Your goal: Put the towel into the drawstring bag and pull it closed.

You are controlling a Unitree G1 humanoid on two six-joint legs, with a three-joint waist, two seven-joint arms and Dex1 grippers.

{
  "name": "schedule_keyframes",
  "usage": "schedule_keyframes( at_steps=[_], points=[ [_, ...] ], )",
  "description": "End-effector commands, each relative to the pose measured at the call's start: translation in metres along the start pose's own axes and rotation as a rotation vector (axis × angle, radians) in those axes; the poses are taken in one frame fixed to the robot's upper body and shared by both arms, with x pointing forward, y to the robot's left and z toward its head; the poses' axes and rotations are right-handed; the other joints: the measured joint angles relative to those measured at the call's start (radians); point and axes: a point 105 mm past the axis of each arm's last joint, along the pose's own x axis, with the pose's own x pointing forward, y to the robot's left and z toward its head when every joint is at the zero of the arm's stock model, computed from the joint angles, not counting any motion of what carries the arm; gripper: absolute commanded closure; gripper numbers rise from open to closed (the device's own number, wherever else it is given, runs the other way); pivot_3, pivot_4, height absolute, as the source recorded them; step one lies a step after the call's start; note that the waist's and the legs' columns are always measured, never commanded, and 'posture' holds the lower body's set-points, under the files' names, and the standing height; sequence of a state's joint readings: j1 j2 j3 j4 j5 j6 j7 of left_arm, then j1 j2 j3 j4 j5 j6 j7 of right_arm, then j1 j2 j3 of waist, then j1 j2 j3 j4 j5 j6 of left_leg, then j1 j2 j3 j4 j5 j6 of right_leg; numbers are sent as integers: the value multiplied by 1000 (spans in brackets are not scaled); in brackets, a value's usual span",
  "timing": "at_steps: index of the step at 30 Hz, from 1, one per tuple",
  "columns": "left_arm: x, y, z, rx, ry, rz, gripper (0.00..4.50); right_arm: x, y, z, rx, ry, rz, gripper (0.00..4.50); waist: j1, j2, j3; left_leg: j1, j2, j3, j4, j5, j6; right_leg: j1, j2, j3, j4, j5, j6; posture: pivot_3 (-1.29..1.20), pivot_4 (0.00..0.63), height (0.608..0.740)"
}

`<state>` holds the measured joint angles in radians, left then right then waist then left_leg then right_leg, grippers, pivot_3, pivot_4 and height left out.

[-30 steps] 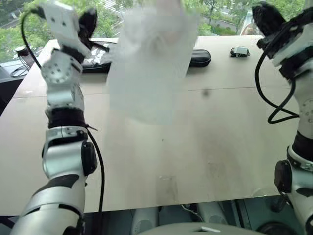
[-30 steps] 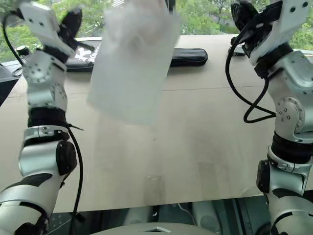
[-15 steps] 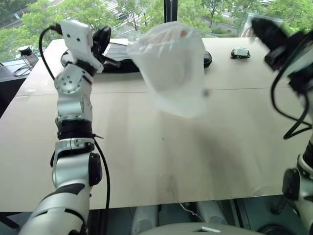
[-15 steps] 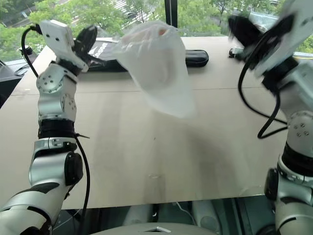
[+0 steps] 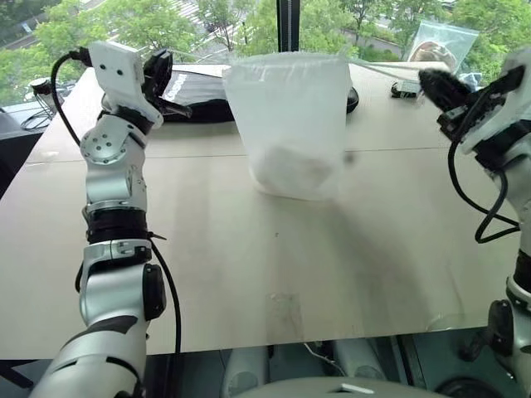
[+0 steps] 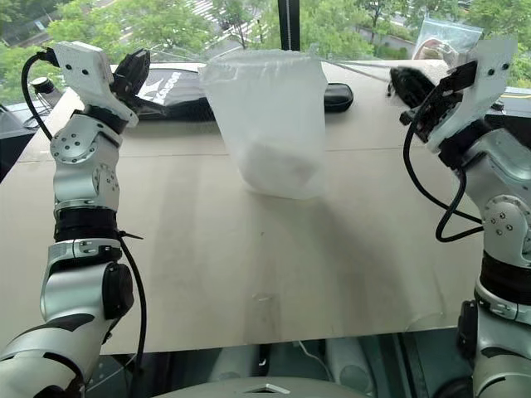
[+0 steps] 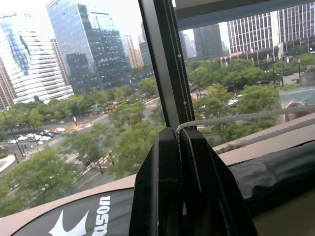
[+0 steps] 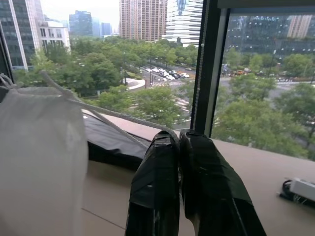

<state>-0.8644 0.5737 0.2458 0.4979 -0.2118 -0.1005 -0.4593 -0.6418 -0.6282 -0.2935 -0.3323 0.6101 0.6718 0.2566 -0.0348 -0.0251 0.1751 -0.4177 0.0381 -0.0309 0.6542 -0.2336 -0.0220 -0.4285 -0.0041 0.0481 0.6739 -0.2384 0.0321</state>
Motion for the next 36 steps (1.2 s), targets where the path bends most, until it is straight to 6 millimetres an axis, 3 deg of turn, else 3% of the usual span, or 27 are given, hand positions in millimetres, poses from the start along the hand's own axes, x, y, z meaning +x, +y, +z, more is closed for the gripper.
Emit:
schedule_keyframes(
  at_steps=[1,5,12,20,22,24,27,29,32,36],
  points=[
    [-9,34,8,75,-15,121,4403,-11,-63,6,-186,15,-330,4500,1,0,0,0,0,0,0,0,0,0,0,0,0,0,0,0,150,740],
    [-23,60,-15,86,88,249,4403,-22,-95,10,-262,18,-499,4500,-1,0,0,1,0,2,0,0,0,0,0,2,0,0,0,0,150,740],
    [-33,83,-23,121,143,349,4403,-34,-121,21,-333,-2,-629,4500,-2,0,0,1,0,3,-1,0,0,0,0,3,0,0,0,0,150,740],
    [-34,93,-15,129,115,357,4403,-37,-130,31,-370,-20,-639,4500,0,0,0,1,0,3,-1,0,0,0,0,3,0,0,0,0,150,740],
    [-32,77,-17,48,79,279,4403,-27,-108,20,-286,-30,-477,4500,0,0,0,1,0,3,-1,0,0,0,0,3,0,0,0,0,150,740],
    [-32,51,-28,-56,85,165,4403,-20,-62,1,-207,13,-212,4500,-2,0,-1,2,0,4,-1,0,0,0,0,4,0,0,0,0,150,740],
    [-51,-2,-57,-142,167,-44,4403,-40,25,-49,-94,196,222,4500,-4,2,-2,2,1,4,-3,0,0,1,0,4,-1,0,0,0,150,740],
    [-70,-30,-76,-189,239,-140,4403,-58,60,-73,-6,287,371,4500,-4,2,-2,2,2,3,-3,0,0,0,0,4,-1,0,0,0,150,740],
    [-101,-64,-101,-250,369,-268,4403,-68,79,-101,17,371,399,4500,-6,1,-1,2,1,4,0,0,0,0,0,4,1,0,0,0,150,740],
    [-122,-86,-105,-315,423,-331,4403,-65,82,-127,7,414,331,4500,-3,0,-2,4,1,3,3,0,0,1,2,4,5,0,0,0,150,740]
  ],
)
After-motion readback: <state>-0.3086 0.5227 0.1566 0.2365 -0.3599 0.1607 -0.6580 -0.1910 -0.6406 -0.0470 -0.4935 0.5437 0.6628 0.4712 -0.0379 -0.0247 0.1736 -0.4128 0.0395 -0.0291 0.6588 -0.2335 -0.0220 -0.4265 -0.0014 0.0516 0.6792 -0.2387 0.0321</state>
